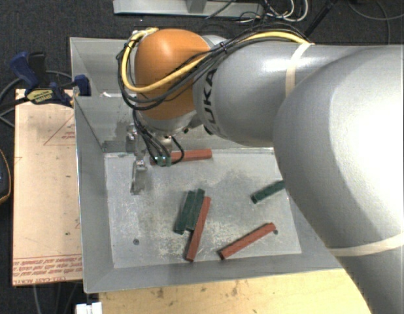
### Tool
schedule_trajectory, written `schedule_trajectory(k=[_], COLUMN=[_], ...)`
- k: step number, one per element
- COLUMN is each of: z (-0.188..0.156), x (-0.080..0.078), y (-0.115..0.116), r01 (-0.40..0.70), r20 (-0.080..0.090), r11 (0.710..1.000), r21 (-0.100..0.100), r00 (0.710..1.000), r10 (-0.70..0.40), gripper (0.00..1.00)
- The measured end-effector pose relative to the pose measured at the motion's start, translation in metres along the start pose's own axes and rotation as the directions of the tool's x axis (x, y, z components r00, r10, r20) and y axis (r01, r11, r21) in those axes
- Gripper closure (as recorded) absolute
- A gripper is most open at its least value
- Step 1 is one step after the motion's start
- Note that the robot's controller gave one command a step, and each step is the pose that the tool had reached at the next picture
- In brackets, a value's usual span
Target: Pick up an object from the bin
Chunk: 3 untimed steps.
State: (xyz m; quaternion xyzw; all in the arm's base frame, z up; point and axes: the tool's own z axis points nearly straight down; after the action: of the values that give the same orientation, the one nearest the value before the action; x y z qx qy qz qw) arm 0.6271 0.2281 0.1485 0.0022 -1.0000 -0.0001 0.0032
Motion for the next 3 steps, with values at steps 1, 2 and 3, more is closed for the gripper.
schedule_trajectory(k=[1,2,3], z=[0.083,0.070,0.078], x=[-0.010,0.036,-0.001], y=[-0.063,-0.044,-0.103], r01=[0.112,-0.043,0.395], r20=[0.002,0.006,0.010], r11=[0.994,0.999,0.919], r21=[0.002,-0.002,0.004], r00=[0.994,0.999,0.918], r10=[-0.112,0.043,-0.395], gripper=[0.00,0.00,0.00])
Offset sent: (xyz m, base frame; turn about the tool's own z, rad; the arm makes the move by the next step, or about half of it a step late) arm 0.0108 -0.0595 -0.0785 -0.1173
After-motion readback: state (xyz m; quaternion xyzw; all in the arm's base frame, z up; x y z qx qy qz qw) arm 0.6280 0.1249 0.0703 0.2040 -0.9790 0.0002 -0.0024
